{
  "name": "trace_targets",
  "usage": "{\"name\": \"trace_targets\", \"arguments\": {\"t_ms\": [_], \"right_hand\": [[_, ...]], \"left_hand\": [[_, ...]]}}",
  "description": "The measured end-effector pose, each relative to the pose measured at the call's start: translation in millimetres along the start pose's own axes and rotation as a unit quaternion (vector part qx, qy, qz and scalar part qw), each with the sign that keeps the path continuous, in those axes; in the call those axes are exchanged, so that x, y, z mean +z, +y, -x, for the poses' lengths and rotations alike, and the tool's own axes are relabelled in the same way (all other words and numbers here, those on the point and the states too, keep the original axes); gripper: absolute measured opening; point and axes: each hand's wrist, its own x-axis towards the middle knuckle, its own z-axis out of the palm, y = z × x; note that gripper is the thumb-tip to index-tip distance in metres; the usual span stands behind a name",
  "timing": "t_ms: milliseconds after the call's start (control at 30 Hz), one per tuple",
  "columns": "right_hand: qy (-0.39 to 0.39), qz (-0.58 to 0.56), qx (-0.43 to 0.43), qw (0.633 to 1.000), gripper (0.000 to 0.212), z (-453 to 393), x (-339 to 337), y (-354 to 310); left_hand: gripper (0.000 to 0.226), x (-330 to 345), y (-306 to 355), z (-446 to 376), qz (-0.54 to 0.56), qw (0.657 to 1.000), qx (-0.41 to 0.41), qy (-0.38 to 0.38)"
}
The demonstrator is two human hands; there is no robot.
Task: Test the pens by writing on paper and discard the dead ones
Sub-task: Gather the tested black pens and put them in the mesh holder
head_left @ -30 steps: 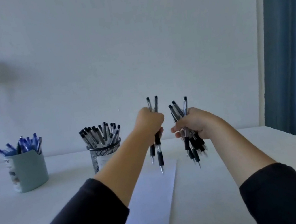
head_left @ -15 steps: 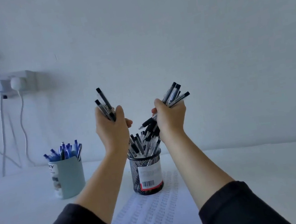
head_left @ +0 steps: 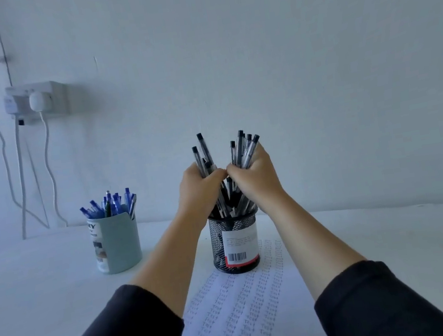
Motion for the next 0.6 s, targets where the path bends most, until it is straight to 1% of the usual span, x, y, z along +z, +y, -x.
{"name": "trace_targets", "arguments": {"t_ms": [33,67,100,167,200,233,267,300,367,433,467,533,600], "right_hand": [[-0.021,0.007,0.013,1.0,0.018,-2,-1,2],[-0.041,0.014,0.032,0.999,0.019,-2,-1,3],[-0.055,0.022,0.054,0.997,0.025,-1,-1,4],[-0.073,0.015,0.09,0.993,0.055,1,-2,8],[-0.079,-0.009,0.105,0.991,0.072,4,-2,8],[-0.08,-0.042,0.121,0.988,0.084,8,-2,7],[-0.077,-0.076,0.129,0.986,0.088,11,-1,5],[-0.067,-0.098,0.13,0.984,0.084,11,1,6],[-0.034,-0.092,0.115,0.989,0.076,10,6,3],[0.0,-0.086,0.088,0.992,0.073,9,14,-6],[0.009,-0.091,0.083,0.992,0.075,9,16,-12],[0.014,-0.105,0.092,0.99,0.088,8,17,-18],[0.006,-0.112,0.099,0.989,0.099,9,11,-20]], "left_hand": [[0.01,-2,1,0,0.021,0.999,-0.011,-0.024],[0.01,-4,2,0,0.037,0.998,-0.022,-0.046],[0.014,-6,3,0,0.052,0.996,-0.033,-0.065],[0.029,-8,2,0,0.083,0.99,-0.058,-0.095],[0.035,-8,2,1,0.097,0.987,-0.072,-0.103],[0.038,-7,3,2,0.112,0.985,-0.083,-0.104],[0.037,-7,4,4,0.128,0.982,-0.09,-0.102],[0.035,-5,7,5,0.136,0.982,-0.092,-0.095],[0.03,-1,12,4,0.135,0.985,-0.078,-0.069],[0.018,3,19,3,0.145,0.988,-0.044,-0.042],[0.016,3,23,3,0.16,0.986,-0.035,-0.026],[0.017,2,28,2,0.187,0.982,-0.031,-0.009],[0.028,0,23,-2,0.2,0.979,-0.035,-0.016]]}}
